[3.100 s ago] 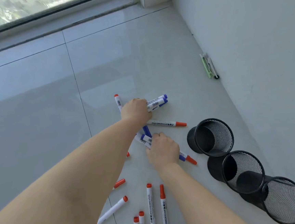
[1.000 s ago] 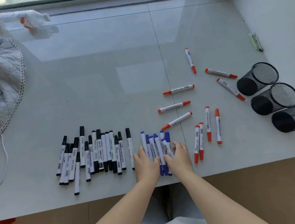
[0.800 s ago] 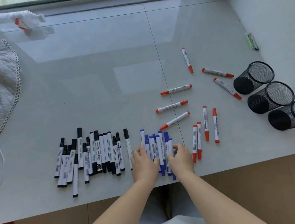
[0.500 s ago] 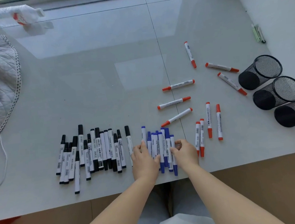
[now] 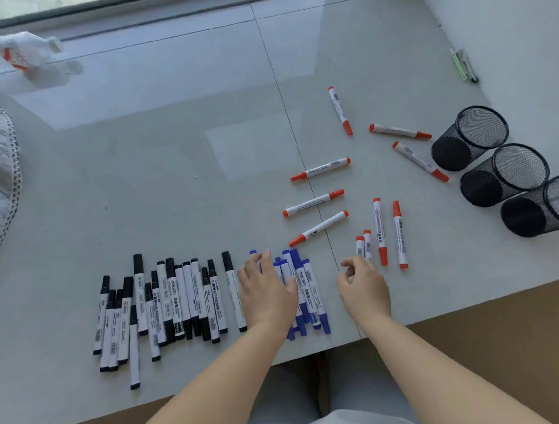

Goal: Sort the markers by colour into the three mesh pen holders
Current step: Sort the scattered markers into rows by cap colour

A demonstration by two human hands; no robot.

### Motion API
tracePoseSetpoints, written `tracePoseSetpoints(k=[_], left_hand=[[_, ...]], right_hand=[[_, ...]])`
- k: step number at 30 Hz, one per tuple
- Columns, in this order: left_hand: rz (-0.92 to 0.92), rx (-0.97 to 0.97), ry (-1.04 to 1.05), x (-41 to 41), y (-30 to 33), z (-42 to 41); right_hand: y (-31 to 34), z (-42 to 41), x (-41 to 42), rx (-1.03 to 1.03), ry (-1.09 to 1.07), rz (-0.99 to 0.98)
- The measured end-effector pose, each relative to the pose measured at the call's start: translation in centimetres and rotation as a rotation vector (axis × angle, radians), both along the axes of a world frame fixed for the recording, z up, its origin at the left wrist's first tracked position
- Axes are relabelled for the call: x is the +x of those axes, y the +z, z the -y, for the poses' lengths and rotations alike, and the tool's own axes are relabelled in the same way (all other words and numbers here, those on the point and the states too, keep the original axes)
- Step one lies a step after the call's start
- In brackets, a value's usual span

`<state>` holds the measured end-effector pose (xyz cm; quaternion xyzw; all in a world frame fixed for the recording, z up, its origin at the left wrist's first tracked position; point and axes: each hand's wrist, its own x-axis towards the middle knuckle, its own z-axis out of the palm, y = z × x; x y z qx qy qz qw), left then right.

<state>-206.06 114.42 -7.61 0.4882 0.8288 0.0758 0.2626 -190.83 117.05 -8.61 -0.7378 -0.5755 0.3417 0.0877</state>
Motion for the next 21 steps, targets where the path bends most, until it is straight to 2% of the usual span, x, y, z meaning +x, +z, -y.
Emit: tracePoseSetpoints(k=[3, 9, 15, 21], left_hand=[[-0.011, 0.057, -0.083, 0.0, 0.3, -2.5], [-0.126, 0.085, -0.297, 0.7, 0.3, -8.3], [-0.25, 0.018, -0.53, 2.4, -0.9, -12.3], [-0.308, -0.061, -0.574, 3.3, -1.9, -14.1]], right_hand=[[0.0, -0.6, 1.7, 0.043, -0.03, 0.09], [-0.7, -1.8, 2.4, -0.004, 0.043, 0.23], [-1.3, -2.0, 2.9, -0.048, 0.075, 0.232], [-1.4, -2.7, 4.2, -0.028, 0.04, 0.199]])
